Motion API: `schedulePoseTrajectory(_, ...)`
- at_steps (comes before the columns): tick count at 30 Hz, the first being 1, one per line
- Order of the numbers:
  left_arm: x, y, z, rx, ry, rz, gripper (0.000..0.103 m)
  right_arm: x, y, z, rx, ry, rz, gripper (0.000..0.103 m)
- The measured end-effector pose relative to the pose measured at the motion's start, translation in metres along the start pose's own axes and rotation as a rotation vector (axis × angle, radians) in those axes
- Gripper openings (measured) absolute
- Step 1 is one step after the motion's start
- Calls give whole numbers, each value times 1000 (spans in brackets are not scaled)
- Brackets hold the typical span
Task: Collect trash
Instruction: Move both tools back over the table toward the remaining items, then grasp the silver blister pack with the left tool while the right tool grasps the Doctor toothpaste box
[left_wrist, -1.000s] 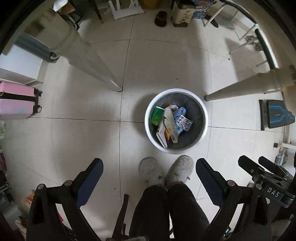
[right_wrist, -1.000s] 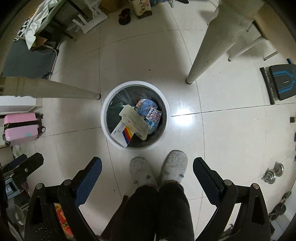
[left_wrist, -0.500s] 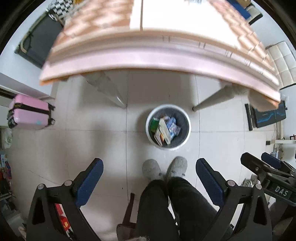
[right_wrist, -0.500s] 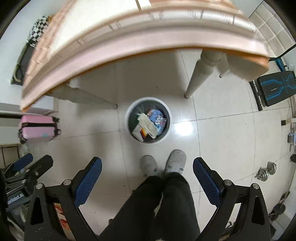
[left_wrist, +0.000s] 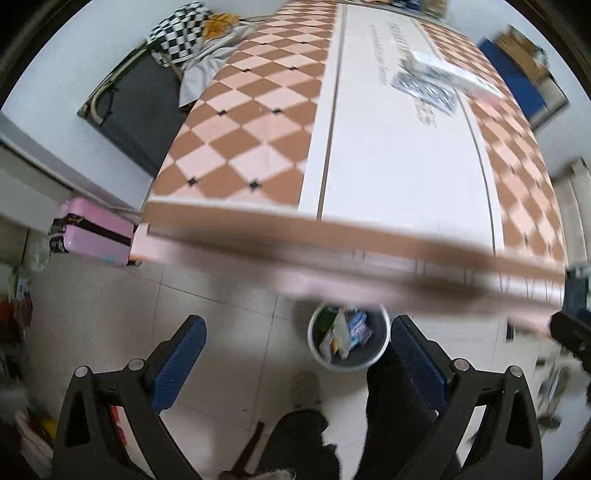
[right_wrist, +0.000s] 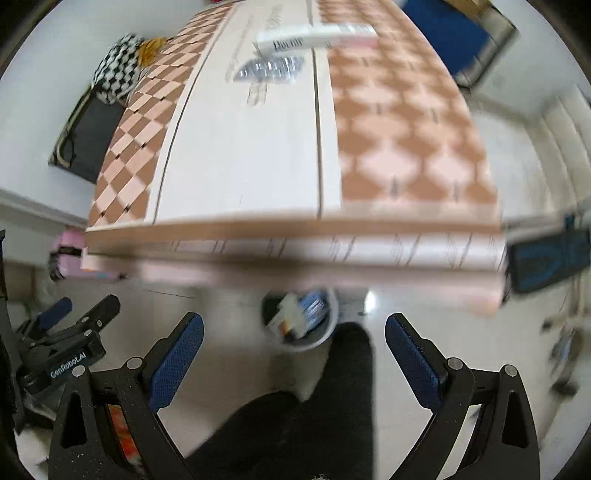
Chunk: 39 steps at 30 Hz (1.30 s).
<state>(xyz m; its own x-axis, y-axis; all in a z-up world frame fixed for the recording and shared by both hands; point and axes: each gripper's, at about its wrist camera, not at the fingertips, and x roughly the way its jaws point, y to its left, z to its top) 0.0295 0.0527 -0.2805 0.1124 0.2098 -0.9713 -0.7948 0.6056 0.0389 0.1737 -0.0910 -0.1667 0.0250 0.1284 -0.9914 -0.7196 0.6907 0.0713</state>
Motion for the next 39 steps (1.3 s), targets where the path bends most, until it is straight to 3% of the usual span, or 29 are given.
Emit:
schedulePoseTrajectory(9, 64, -45, 104, -251, 119, 49, 102, 58, -31, 235, -402, 63, -167, 100)
schedulePoseTrajectory(13, 94, -59, 140, -353, 158, 85, 102, 101, -25, 319, -564, 96, -221, 100)
schedulePoseTrajectory(16, 105, -63, 155, -395, 175, 109, 102, 136, -14, 356, -674, 134, -252, 100)
schedulePoseTrajectory(22, 116, -62, 175, -440, 210, 135, 102, 183, 7, 393, -856, 198, -245, 100)
schedulePoseTrajectory(29, 123, -62, 181, -456, 228, 148, 103, 201, 13, 404, -930, 239, -183, 99)
schedulePoseTrajectory(32, 124, -64, 183, -454, 238, 153, 103, 197, 4, 407, -883, 279, -85, 77)
schedulePoseTrajectory(33, 124, -64, 184, -451, 240, 154, 103, 195, 5, 409, -877, 272, -91, 70)
schedulePoseTrajectory(36, 123, -70, 191, -447, 247, 164, 103, 192, -9, 408, -813, 277, -89, 65)
schedulePoseTrajectory(39, 121, -75, 195, -442, 251, 189, 103, 185, -39, 403, -655, 280, -67, 63)
